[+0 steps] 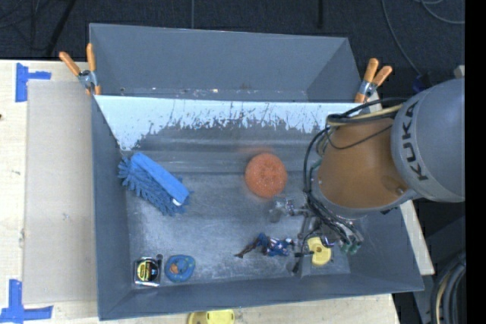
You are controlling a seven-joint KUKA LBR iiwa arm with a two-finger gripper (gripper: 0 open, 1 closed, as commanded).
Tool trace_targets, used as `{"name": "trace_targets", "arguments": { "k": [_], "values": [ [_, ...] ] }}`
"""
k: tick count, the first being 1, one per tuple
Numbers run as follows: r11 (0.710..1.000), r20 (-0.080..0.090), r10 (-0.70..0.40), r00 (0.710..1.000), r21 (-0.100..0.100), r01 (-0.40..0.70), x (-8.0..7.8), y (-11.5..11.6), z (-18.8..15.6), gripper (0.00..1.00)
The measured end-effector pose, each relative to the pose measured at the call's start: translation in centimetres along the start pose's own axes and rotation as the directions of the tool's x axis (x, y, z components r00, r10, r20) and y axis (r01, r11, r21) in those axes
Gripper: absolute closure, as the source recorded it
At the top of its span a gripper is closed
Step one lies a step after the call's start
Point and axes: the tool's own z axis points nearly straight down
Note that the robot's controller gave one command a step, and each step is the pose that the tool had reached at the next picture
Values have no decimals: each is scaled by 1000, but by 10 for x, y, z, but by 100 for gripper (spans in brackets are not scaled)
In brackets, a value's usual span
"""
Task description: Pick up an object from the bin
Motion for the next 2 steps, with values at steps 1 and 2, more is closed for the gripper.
{"name": "trace_targets", "arguments": {
  "k": [1, 2],
  "values": [
    [987, 7, -162, 987, 2, 162, -2, 9, 48, 0],
    [996, 2, 92, 996, 0, -92, 6, 9, 48, 100]
  ]
}}
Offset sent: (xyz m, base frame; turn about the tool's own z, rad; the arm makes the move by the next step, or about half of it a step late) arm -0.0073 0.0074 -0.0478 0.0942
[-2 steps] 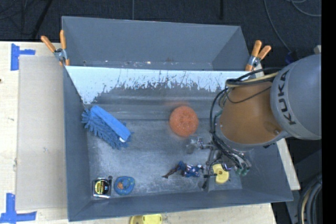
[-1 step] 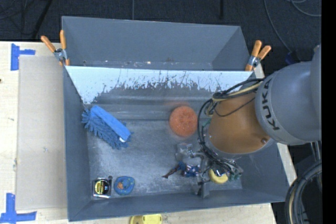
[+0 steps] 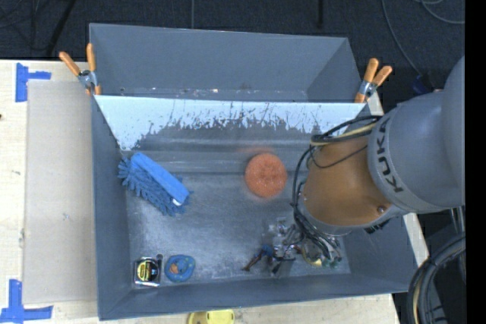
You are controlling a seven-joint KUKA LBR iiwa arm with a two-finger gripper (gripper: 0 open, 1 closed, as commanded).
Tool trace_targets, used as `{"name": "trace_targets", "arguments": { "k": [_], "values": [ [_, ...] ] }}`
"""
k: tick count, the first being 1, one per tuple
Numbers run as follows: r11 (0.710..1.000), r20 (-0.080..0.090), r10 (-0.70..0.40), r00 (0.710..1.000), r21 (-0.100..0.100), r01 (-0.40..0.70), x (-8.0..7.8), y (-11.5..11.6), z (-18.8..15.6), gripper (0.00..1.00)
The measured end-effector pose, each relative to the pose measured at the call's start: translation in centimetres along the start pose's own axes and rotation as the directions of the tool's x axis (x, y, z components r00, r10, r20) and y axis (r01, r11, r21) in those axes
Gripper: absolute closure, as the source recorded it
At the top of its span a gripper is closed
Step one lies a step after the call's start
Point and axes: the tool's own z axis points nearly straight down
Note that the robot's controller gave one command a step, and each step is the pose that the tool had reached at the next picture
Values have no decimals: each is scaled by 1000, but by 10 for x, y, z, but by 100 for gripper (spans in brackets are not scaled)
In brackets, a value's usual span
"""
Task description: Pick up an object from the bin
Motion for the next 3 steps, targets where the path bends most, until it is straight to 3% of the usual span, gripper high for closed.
{"name": "trace_targets", "arguments": {
  "k": [3],
  "values": [
    [1000, -6, -2, 1000, 0, 2, 2, 0, -8, 100]
  ]
}}
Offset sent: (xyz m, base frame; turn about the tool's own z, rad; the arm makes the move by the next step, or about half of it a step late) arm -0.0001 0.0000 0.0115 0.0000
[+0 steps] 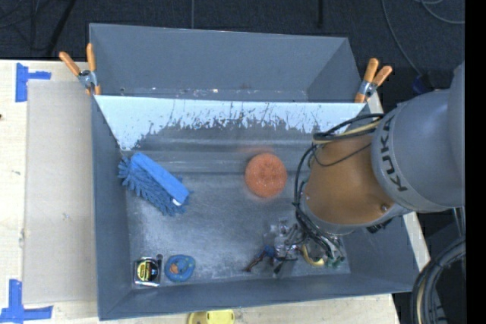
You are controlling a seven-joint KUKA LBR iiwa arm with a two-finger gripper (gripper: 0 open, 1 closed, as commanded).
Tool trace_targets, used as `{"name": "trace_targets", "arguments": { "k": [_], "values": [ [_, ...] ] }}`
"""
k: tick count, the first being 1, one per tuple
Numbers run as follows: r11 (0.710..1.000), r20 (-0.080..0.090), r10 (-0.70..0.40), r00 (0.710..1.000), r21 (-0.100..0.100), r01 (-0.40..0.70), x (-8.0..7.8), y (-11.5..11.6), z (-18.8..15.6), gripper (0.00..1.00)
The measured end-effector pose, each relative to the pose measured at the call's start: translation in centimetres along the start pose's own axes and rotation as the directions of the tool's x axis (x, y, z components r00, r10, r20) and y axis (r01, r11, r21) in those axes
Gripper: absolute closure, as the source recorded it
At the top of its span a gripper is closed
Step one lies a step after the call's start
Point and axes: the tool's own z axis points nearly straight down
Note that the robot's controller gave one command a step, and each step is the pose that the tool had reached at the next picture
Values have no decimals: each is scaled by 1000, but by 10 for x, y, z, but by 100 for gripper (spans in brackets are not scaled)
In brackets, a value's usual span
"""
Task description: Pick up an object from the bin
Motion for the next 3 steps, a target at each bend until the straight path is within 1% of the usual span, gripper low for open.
{"name": "trace_targets", "arguments": {
  "k": [3],
  "values": [
    [1000, 3, -2, 1000, 0, 2, 1, 0, -47, 100]
  ]
}}
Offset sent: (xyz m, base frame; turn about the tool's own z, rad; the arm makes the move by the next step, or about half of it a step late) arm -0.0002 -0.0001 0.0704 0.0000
